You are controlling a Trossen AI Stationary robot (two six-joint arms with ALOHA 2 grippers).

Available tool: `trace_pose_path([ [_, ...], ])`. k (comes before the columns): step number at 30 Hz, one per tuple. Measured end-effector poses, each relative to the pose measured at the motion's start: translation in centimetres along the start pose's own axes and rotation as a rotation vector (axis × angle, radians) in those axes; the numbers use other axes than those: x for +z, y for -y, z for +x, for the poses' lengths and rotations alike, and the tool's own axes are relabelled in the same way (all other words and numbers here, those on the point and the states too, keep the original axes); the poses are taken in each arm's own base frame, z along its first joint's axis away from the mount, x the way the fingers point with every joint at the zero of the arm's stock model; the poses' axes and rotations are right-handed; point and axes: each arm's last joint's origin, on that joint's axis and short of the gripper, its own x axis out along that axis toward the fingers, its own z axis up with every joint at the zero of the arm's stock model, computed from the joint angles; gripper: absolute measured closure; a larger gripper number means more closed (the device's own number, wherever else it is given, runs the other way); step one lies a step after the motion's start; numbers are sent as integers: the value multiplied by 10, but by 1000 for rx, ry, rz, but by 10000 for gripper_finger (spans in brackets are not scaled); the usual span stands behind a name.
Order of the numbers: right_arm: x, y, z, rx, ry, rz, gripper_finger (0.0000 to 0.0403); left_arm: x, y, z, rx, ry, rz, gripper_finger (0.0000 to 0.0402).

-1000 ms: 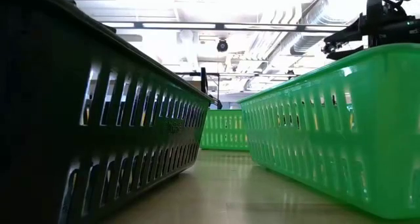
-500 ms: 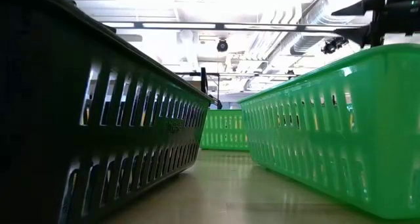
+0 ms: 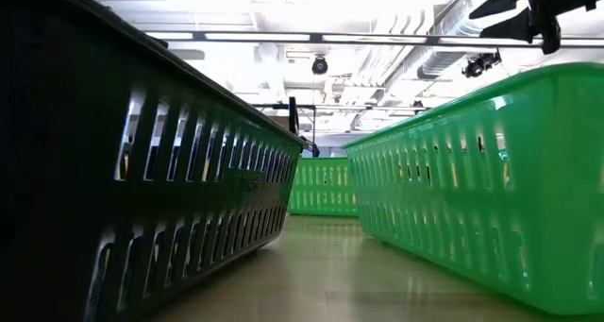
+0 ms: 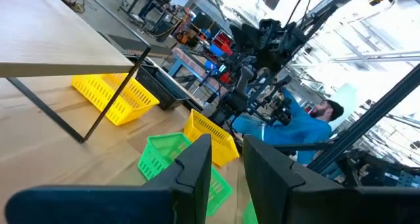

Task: Stack baskets on shelf by color
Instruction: Put the top right black bin on the shelf

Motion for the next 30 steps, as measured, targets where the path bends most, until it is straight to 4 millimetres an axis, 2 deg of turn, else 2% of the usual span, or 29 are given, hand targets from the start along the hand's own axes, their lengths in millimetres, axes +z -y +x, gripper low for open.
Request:
trace_pose_path([
  [7,11,-14,6,-101,-181,-113,218,0,0,0,-1,0,1,323],
  [14,18,-17,16,-248,-429,-176,218,0,0,0,-1,0,2,323],
  [23,15,-21,43,-390,-760,-197,218,0,0,0,0,-1,2,323],
  [30,4,-24,65,-356,-988,-196,218,0,0,0,0,-1,2,323],
])
